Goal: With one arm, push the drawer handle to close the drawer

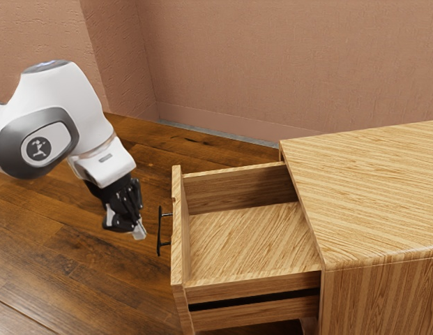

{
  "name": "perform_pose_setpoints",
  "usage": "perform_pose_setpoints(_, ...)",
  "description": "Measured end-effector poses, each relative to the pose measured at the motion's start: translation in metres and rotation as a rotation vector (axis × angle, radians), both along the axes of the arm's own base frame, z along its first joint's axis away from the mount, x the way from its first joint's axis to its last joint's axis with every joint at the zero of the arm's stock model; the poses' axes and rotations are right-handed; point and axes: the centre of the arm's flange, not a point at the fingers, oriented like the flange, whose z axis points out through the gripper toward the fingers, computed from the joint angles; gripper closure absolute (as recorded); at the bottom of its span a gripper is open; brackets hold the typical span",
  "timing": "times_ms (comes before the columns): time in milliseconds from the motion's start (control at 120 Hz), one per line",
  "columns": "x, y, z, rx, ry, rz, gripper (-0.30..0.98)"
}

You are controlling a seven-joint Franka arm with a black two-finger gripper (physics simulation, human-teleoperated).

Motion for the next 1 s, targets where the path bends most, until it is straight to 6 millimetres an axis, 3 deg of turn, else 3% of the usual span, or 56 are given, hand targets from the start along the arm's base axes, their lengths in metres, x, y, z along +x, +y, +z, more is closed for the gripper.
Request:
perform_pose_setpoints(358, 0.026, -0.039, -0.01, -0.016, -0.014, -0.113, 0.79)
perform_pose_setpoints(667, 0.056, -0.082, -0.001, -0.048, -0.047, -0.188, 0.79)
perform_pose_setpoints(833, 0.071, -0.094, 0.003, -0.067, -0.065, -0.174, 0.79)
perform_pose_setpoints(1000, 0.09, -0.105, -0.007, -0.084, -0.05, -0.15, 0.79)
